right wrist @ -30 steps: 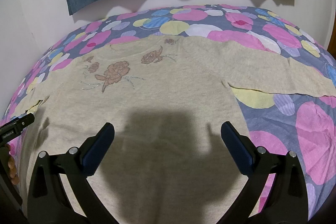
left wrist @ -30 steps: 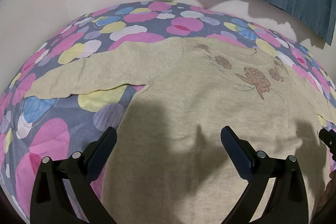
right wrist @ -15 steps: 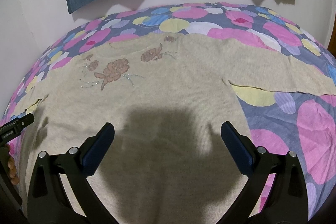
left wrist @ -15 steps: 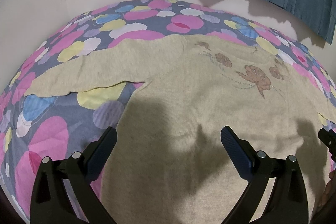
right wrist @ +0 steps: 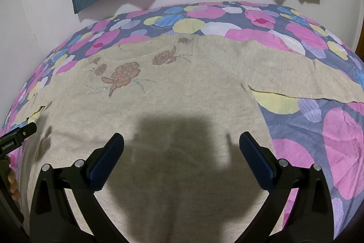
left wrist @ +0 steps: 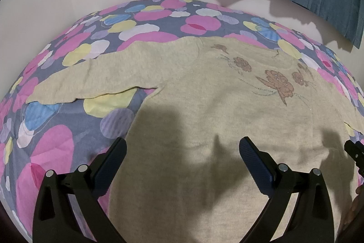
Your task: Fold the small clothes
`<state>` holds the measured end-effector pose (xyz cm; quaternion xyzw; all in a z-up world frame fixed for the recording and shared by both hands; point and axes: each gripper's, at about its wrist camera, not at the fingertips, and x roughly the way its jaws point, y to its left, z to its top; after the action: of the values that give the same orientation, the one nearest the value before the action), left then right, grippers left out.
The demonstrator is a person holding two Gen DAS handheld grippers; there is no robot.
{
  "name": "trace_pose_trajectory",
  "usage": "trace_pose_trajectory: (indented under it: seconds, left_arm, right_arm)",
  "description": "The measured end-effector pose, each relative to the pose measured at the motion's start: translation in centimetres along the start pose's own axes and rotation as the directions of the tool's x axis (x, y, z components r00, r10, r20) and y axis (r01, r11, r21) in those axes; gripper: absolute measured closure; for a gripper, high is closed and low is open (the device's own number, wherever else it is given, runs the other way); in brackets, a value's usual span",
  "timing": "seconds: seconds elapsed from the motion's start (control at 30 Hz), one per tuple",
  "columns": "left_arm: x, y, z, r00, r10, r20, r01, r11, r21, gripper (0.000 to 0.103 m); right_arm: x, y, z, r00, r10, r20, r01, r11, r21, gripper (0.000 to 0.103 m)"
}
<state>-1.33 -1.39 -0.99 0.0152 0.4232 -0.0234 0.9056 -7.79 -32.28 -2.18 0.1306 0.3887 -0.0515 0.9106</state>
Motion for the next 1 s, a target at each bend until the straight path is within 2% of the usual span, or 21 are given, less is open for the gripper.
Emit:
trace_pose_trajectory:
  seconds: [0.27, 0.37, 0.6, 0.73, 0.8, 0.87, 0.93, 1.0]
  left_arm:
    - [0.0, 0.2, 0.0, 1.000, 0.002, 0.010, -0.002, 1.000, -0.004, 0.004]
    - [0.1, 0.7, 0.3, 1.000, -0.002, 0.004, 0.002, 1.000, -0.031, 0.004]
    - [0.4, 1.9, 1.4, 0.999, -0.035, -0.005, 0.034, 0.999, -0.036, 0.004]
    - [0.7, 3.2, 2.1, 1.000, -0.022, 0.005, 0.022, 0.998, -0.065, 0.004]
    - [1.0, 4.0, 2.3, 1.000, -0.017, 0.004, 0.017, 0.996, -0.087, 0.004]
    - [1.3, 4.7, 2.4, 1.000, -0.008, 0.005, 0.009, 0.995, -0.101, 0.004]
    - [1.7, 5.3, 2.5, 1.000, 0.002, 0.001, -0.002, 0.994, -0.109, 0.004]
    - [2.0, 5.9, 2.5, 1.000, 0.011, -0.005, -0.011, 0.993, -0.118, 0.004]
  right_arm:
    - [-0.3, -0.5, 0.3, 1.000, 0.021, 0.000, -0.021, 0.999, 0.029, 0.002]
    - [-0.6, -1.6, 1.0, 0.999, 0.040, 0.001, -0.040, 0.997, 0.060, 0.002]
    - [-1.9, -7.5, 2.7, 0.998, 0.059, 0.037, -0.066, 0.973, 0.220, 0.002]
    - [-3.3, -14.6, 3.4, 0.994, 0.039, 0.097, -0.074, 0.920, 0.384, 0.002]
    - [-4.0, -19.3, 3.2, 0.993, -0.002, 0.119, -0.056, 0.876, 0.480, 0.002]
    - [-4.6, -23.6, 2.9, 0.991, -0.034, 0.132, -0.047, 0.823, 0.566, 0.007]
    - [-5.2, -27.5, 2.3, 0.989, -0.068, 0.131, -0.033, 0.762, 0.647, 0.032]
    - [-5.7, -31.8, 1.3, 0.987, -0.089, 0.137, -0.042, 0.673, 0.738, 0.036]
